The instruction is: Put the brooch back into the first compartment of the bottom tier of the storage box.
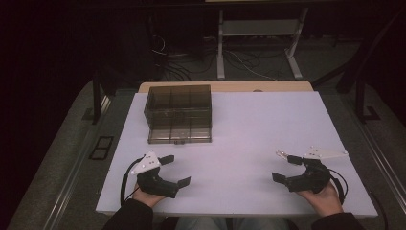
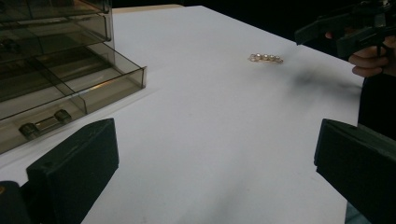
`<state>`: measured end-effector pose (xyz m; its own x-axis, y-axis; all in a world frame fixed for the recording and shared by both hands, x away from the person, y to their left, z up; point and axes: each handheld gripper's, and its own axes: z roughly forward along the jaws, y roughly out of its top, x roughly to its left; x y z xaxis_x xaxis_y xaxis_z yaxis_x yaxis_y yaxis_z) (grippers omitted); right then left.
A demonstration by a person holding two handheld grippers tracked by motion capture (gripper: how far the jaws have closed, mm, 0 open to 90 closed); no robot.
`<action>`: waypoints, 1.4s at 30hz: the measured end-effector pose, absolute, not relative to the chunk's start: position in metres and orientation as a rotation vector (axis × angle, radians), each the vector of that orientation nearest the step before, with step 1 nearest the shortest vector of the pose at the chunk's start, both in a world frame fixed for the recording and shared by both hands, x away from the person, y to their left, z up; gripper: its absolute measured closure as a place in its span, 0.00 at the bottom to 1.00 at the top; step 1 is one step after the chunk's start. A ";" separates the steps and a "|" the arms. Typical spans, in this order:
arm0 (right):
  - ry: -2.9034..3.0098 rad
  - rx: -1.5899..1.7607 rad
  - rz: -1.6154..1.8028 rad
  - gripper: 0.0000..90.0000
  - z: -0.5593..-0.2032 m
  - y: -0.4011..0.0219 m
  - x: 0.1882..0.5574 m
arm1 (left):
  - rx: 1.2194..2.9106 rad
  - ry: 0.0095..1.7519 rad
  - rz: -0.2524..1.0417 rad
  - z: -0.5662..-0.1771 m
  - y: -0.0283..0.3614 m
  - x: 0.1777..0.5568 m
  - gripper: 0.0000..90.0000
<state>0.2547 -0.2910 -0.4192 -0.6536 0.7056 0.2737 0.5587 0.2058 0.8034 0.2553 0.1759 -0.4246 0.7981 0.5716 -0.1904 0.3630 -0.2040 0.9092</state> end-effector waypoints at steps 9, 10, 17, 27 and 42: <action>2.336 1.219 1.425 0.00 -0.419 -0.290 0.254 | 1.825 0.713 0.203 -0.425 0.175 0.256 0.00; 2.336 1.219 1.425 0.00 -0.419 -0.290 0.254 | 1.825 0.713 0.203 -0.425 0.175 0.256 0.00; 2.351 1.213 1.416 0.00 -0.419 -0.288 0.254 | 1.824 0.717 0.202 -0.426 0.175 0.257 0.00; 2.383 1.197 1.382 0.00 -0.412 -0.290 0.251 | 1.828 0.730 0.197 -0.427 0.175 0.258 0.00; 2.405 1.196 1.333 0.00 -0.401 -0.303 0.256 | 1.823 0.743 0.180 -0.429 0.175 0.258 0.00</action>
<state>0.2561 -0.3028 -0.4009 -0.6733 0.6999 0.2385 0.5729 0.2900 0.7666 0.2584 0.1754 -0.4288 0.7914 0.5672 -0.2279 0.3994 -0.1975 0.8953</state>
